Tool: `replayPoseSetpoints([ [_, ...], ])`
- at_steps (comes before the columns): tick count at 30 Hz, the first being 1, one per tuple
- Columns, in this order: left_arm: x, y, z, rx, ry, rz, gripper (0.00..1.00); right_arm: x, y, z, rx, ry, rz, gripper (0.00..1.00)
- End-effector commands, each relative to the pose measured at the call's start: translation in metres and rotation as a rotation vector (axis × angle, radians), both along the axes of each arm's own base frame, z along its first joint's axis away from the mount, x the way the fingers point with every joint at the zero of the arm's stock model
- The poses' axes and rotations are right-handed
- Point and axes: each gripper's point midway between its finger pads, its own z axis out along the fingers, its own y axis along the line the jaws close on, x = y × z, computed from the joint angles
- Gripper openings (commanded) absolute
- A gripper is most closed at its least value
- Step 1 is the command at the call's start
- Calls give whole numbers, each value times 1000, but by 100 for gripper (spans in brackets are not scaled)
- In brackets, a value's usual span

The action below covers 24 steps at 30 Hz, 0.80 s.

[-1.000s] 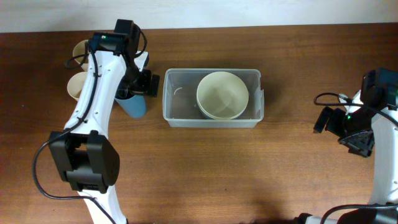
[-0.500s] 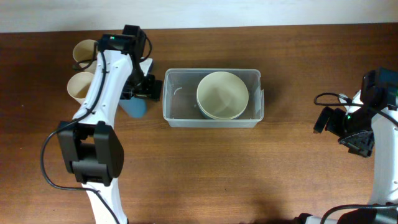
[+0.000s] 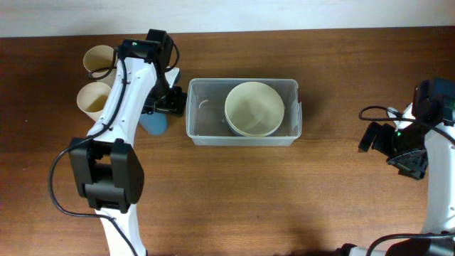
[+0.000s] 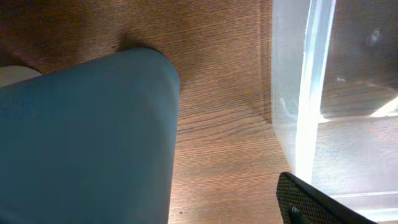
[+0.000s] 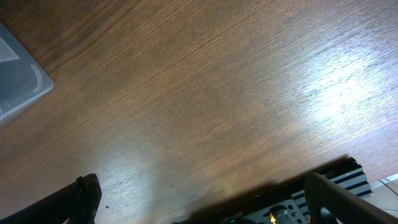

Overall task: Pack container
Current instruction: 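Lower the left gripper and grasp the front blue cup rim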

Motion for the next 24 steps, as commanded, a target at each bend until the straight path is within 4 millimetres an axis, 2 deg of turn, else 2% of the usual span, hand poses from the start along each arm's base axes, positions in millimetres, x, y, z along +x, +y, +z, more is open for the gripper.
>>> replayPoseSetpoints([
  [1, -2, 5, 0, 26, 6, -6, 79, -1, 0, 1, -11, -5, 9, 99],
  [5, -2, 5, 0, 26, 7, -6, 61, -1, 0, 1, -11, -5, 9, 99],
  [6, -2, 5, 0, 26, 7, -6, 52, -1, 0, 1, -11, -6, 9, 99],
  [8, -2, 5, 0, 26, 7, -6, 43, -1, 0, 1, -11, -5, 9, 99],
  [10, -2, 5, 0, 27, 8, -6, 41, -1, 0, 1, -11, -5, 9, 99],
  [13, -3, 6, 1, 27, 12, -6, 29, -1, 0, 1, -11, -5, 9, 99],
  [19, -3, 6, 5, 27, 11, -6, 22, -1, 0, 1, -11, -5, 9, 99],
  [24, -2, 5, 16, 25, 1, -5, 11, -1, 0, 1, -11, -5, 9, 99],
])
